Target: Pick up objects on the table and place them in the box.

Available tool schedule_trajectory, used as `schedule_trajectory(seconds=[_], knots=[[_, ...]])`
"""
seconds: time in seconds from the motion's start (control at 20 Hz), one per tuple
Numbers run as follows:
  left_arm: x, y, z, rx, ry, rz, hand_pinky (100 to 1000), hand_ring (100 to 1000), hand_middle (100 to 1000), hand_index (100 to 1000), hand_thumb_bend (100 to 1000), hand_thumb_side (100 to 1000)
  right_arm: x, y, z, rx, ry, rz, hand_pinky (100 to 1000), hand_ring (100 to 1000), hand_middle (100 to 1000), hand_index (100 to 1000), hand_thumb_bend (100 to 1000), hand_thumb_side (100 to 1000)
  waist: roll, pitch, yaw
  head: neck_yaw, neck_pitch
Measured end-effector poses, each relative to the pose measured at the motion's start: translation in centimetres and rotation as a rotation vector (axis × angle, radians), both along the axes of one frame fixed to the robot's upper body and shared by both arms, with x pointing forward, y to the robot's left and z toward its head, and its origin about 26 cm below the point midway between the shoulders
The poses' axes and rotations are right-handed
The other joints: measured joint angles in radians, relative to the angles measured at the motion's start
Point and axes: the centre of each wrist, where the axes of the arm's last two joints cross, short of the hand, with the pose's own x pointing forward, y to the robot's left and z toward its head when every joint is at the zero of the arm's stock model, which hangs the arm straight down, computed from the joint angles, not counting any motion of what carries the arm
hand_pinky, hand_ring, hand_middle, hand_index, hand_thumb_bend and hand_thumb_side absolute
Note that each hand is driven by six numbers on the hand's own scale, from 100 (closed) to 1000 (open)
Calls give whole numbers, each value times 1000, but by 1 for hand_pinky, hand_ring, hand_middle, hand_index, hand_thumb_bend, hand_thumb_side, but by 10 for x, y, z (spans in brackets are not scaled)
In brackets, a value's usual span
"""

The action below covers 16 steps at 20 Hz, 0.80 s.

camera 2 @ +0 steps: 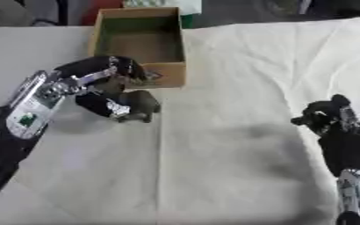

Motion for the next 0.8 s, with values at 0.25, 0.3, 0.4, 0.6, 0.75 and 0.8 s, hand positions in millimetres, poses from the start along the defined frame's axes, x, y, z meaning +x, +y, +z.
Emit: schedule_trajectory(seconds=[0.25, 0.3, 0.4, 0.6, 0.75, 0.8], knots=[[5, -2, -10, 31, 24, 4, 781, 763, 778, 825, 344, 519, 0, 0, 0, -2, -1, 2, 606, 473, 493, 587, 100, 772, 0, 0, -1, 2, 0], [5, -2, -12, 33, 29, 6, 779, 761, 775, 824, 345, 521, 0, 0, 0, -2, -1, 2, 606, 473, 493, 587, 100, 772, 0, 0, -1, 3, 0], [7, -1, -15, 41, 36, 12, 776, 755, 769, 823, 343, 524, 0, 0, 0, -2, 0, 3, 606, 473, 493, 587, 100, 773, 0, 0, -1, 3, 0], [10, -2, -20, 51, 45, 27, 768, 746, 759, 821, 340, 530, 0, 0, 0, -2, 0, 3, 606, 473, 492, 587, 100, 773, 0, 0, -2, 3, 0], [11, -2, -22, 53, 44, 42, 759, 734, 748, 818, 340, 534, 0, 0, 0, -3, 0, 3, 607, 473, 492, 587, 100, 774, 0, 0, -2, 3, 0], [12, -2, -22, 55, 44, 46, 754, 727, 742, 818, 339, 537, 0, 0, 0, -3, 0, 3, 607, 473, 492, 587, 100, 775, 0, -1, -2, 3, 0]])
